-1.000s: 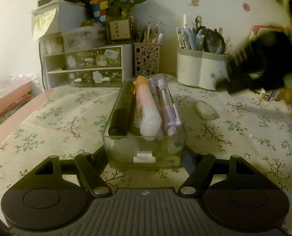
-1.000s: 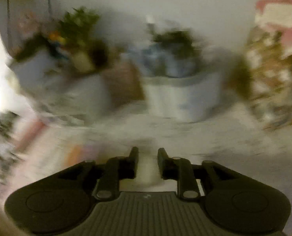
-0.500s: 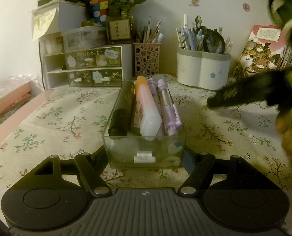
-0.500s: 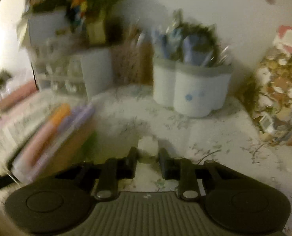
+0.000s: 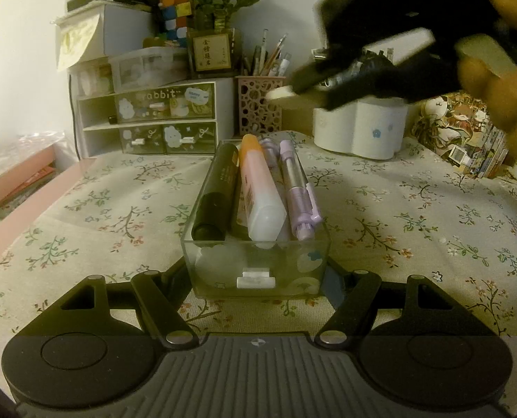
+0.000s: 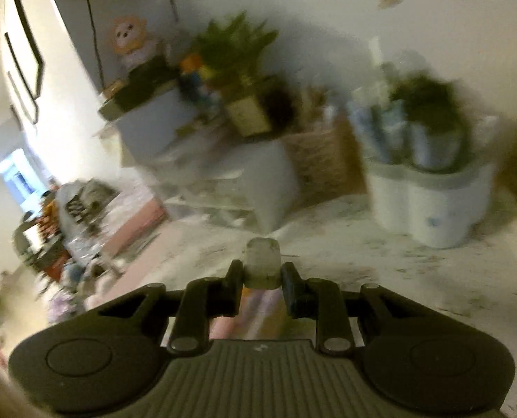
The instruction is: Organize stationery
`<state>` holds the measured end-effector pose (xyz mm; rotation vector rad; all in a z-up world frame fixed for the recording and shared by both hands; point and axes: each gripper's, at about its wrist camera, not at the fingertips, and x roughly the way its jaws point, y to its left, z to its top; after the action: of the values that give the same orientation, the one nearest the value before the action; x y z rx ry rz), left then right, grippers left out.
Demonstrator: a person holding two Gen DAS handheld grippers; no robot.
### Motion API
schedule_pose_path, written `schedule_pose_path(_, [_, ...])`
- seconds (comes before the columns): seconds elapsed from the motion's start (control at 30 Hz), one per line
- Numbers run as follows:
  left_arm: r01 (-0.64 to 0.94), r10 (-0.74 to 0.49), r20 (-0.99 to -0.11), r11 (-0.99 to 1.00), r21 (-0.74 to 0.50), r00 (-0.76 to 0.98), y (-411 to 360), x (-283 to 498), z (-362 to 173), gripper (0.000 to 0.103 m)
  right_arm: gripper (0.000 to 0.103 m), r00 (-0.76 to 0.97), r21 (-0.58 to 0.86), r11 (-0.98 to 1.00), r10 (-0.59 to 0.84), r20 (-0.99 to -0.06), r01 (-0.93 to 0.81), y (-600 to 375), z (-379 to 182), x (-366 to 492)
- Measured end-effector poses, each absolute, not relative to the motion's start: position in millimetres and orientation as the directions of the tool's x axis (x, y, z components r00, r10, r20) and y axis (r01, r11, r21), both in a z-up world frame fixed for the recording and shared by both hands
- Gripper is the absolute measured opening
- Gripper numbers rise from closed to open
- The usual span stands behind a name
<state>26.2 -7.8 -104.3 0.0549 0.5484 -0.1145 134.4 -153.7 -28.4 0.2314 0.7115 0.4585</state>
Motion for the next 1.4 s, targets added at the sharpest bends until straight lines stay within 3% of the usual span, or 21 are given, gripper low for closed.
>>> schedule_pose_path(0.2, [0.124, -0.094, -0.523, 0.992, 0.023, 0.847, -7.5, 26.3, -104.2, 0.072, 0.021, 0.554, 0.385, 0.852, 0.523, -0.647, -0.355, -131.1, -36.0, 171.4])
schedule_pose_path(0.47, [0.124, -0.094, -0.523, 0.992, 0.022, 0.847, -7.7, 26.2, -104.2, 0.072, 0.022, 0.481, 0.354, 0.875, 0.478, -0.735, -0.329, -116.6, -42.2, 200.7])
schedule_pose_path(1.0, [0.127, -0.098, -0.524, 0.992, 0.021, 0.846, -8.5, 26.5, -104.1, 0.072, 0.023, 0.558, 0.373, 0.888, 0.460, -0.691, -0.271, -123.6, -33.7, 196.1])
schedule_pose_path(1.2, [0.127, -0.098, -0.524, 0.992, 0.018, 0.846, -8.4, 26.9, -104.0, 0.072, 0.023, 0.630, 0.412, 0.891, 0.432, -0.645, -0.189, -158.5, -33.9, 149.6])
schedule_pose_path(1.4, [0.129, -0.100, -0.529, 0.992, 0.018, 0.843, -10.1, 27.6, -105.0, 0.073, 0.031, 0.676, 0.435, 0.894, 0.388, -0.627, -0.109, -192.2, -47.2, 82.7])
